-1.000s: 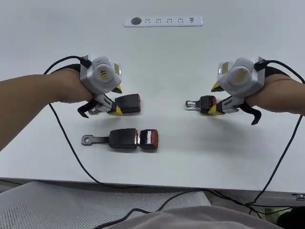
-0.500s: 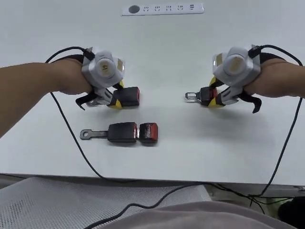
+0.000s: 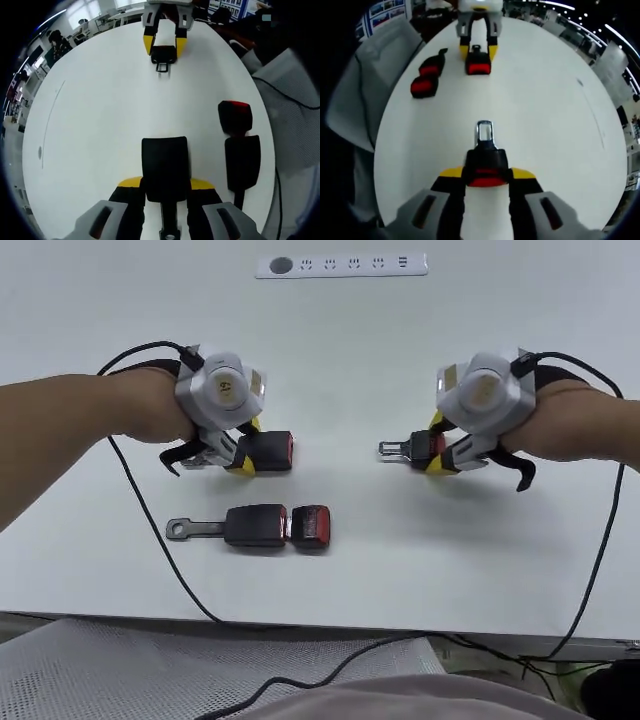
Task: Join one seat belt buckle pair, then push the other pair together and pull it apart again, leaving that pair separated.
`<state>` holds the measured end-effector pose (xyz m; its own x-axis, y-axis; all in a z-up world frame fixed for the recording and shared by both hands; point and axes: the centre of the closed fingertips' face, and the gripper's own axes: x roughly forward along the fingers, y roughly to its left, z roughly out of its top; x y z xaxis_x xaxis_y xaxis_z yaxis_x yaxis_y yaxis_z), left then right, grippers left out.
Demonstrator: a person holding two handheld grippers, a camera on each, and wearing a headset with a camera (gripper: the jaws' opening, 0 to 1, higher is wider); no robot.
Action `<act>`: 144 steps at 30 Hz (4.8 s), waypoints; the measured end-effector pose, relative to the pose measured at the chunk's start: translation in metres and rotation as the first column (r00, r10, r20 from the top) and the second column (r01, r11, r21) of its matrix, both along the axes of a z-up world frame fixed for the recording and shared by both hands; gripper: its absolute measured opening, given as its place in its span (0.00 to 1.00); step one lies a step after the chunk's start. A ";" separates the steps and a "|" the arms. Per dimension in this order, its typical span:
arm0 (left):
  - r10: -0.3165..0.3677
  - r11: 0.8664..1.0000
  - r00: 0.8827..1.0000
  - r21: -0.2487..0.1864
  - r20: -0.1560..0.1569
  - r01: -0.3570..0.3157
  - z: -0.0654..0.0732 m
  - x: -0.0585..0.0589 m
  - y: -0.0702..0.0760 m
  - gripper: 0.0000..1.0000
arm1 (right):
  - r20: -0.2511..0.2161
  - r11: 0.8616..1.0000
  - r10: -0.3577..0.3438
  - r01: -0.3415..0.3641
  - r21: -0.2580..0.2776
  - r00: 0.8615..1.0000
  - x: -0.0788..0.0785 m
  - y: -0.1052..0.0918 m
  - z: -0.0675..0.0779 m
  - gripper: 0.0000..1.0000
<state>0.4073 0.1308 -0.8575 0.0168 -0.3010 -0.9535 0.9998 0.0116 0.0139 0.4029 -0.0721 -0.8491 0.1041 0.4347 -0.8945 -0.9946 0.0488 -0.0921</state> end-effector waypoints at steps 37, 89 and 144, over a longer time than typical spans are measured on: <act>-0.022 0.999 1.000 0.042 0.015 0.021 0.001 -0.006 -0.002 0.32 | 0.009 0.999 0.027 -0.027 0.043 1.000 -0.004 0.105 0.001 0.32; -0.034 0.998 0.999 0.062 0.012 0.033 -0.002 -0.007 -0.001 0.32 | -0.001 0.992 0.036 -0.036 0.118 0.999 -0.010 0.134 0.006 0.30; 0.013 0.999 1.000 0.047 0.021 -0.014 0.003 -0.011 -0.003 0.32 | 0.020 0.996 -0.079 0.078 0.047 0.997 -0.018 -0.026 0.005 0.32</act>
<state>0.3966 0.1277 -0.8543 0.0408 -0.2551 -0.9661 0.9991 0.0239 0.0359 0.3849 -0.0980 -0.8445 0.1590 0.4654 -0.8707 -0.9852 0.1315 -0.1097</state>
